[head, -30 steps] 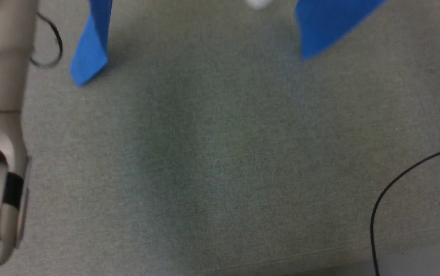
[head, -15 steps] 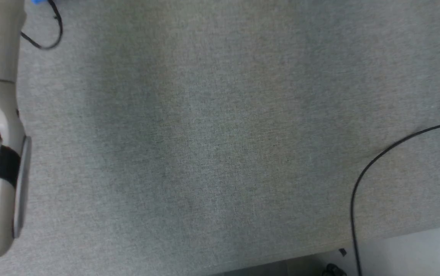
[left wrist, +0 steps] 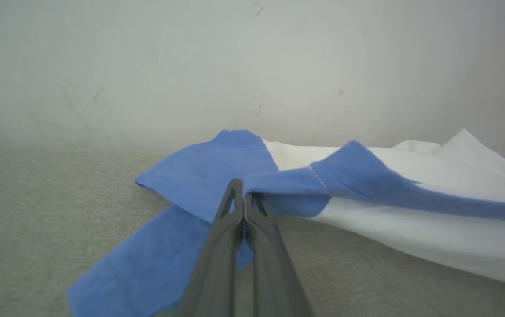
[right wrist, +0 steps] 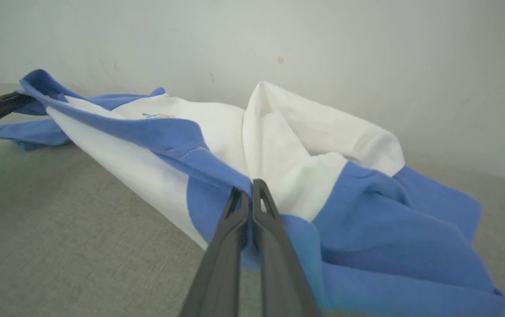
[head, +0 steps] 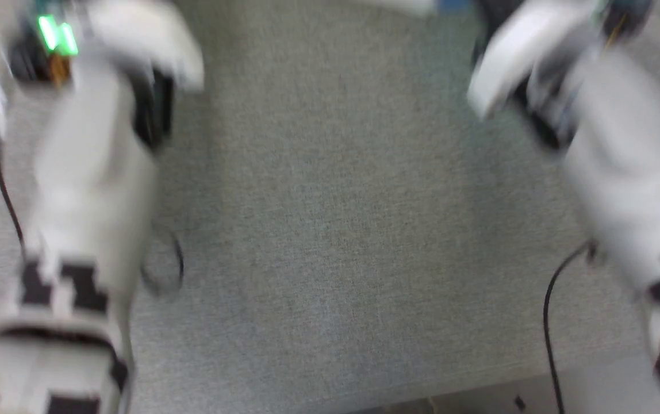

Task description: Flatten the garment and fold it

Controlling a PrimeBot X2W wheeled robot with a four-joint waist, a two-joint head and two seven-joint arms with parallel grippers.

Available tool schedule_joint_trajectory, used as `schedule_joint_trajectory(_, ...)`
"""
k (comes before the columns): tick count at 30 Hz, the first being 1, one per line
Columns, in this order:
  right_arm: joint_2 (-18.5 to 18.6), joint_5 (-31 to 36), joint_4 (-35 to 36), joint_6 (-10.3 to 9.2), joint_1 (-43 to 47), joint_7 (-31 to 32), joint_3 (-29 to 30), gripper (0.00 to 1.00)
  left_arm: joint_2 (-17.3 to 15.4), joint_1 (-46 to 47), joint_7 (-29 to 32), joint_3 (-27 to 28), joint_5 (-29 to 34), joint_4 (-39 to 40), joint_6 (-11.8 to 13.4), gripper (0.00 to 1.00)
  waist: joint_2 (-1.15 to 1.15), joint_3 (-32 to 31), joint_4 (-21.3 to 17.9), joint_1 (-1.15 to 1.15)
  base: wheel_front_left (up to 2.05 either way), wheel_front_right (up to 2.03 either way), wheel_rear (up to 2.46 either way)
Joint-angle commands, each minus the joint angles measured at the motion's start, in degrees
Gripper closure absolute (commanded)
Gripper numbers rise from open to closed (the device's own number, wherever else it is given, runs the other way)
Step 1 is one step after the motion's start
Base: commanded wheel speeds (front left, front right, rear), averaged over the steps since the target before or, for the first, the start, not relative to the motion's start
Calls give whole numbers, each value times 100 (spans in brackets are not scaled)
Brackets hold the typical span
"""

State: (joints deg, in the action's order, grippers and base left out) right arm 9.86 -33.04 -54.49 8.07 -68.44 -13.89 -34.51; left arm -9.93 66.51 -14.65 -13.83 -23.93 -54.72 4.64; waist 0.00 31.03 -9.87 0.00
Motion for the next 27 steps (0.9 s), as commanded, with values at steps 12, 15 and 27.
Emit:
schedule_joint_trajectory(12, 426, -388, 922, -58, 2804, -94, -441, 100, -328, -4137, -25, 361, 9, 1972, 88, 100, 0, -2665, 417, 0, 0, 0, 0)
schedule_joint_trajectory(15, 482, -210, 1250, -58, 3446, -101, -306, 100, -465, -5085, 112, 422, -38, 2557, 267, 100, 0, -2973, 436, 0, 0, 0, 0)
schedule_joint_trajectory(27, 276, 1188, 3054, -58, 6280, 151, 1395, 100, -652, -8211, 1379, 507, -197, 5158, 1264, 100, 0, -3435, 670, 0, 0, 0, 0)
